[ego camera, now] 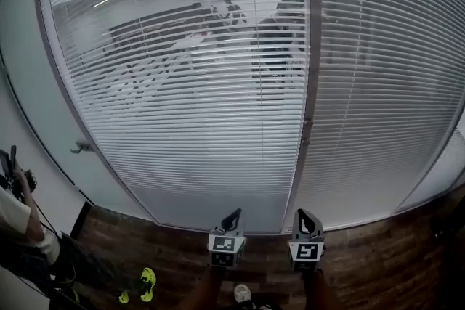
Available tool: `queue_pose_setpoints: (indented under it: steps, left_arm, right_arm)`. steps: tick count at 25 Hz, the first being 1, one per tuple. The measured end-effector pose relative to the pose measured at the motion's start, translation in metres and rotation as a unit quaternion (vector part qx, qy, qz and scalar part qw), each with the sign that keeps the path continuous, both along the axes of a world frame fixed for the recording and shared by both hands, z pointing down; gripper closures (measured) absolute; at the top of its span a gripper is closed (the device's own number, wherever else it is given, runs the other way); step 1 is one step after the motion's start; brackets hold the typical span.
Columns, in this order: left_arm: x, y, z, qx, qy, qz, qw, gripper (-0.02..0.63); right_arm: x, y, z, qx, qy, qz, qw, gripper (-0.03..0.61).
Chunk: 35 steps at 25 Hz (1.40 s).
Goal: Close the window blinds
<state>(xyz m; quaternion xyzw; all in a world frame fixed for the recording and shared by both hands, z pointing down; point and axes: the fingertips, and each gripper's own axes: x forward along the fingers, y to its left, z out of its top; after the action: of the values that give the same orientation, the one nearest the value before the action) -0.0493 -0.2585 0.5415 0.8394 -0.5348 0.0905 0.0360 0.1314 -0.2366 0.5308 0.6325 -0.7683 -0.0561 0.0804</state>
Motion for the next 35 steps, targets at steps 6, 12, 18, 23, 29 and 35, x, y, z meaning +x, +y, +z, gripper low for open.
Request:
queue_pose_setpoints:
  steps: [6,12,18,23,29,35]
  left_arm:
    - [0.006,-0.037,-0.004,-0.01,-0.003,0.039,0.9992,0.612]
    - [0.001,-0.072,-0.01,0.011,0.004,0.048,0.9988,0.612]
    - [-0.004,-0.103,-0.006,0.027,0.011,0.055,0.9981,0.612]
    - [0.002,-0.12,-0.021,0.036,0.012,0.054,0.9978,0.612]
    - [-0.004,-0.134,-0.008,0.038,0.01,0.039,0.9984,0.612]
    - [0.005,-0.137,-0.012,0.049,-0.001,0.044,0.9978,0.612]
  right_arm:
    - [0.004,-0.041,-0.004,-0.014,-0.021,0.036,0.999,0.577]
    - [-0.005,-0.071,-0.004,0.0,-0.015,0.031,0.999,0.577]
    - [-0.007,-0.1,-0.012,0.009,-0.012,0.037,0.999,0.577]
    - [0.0,-0.117,-0.041,-0.003,-0.037,0.052,0.998,0.577]
    - [0.011,-0.146,-0.013,0.004,-0.038,0.048,0.998,0.577]
    - [0.035,-0.176,-0.039,0.017,-0.038,0.059,0.997,0.577]
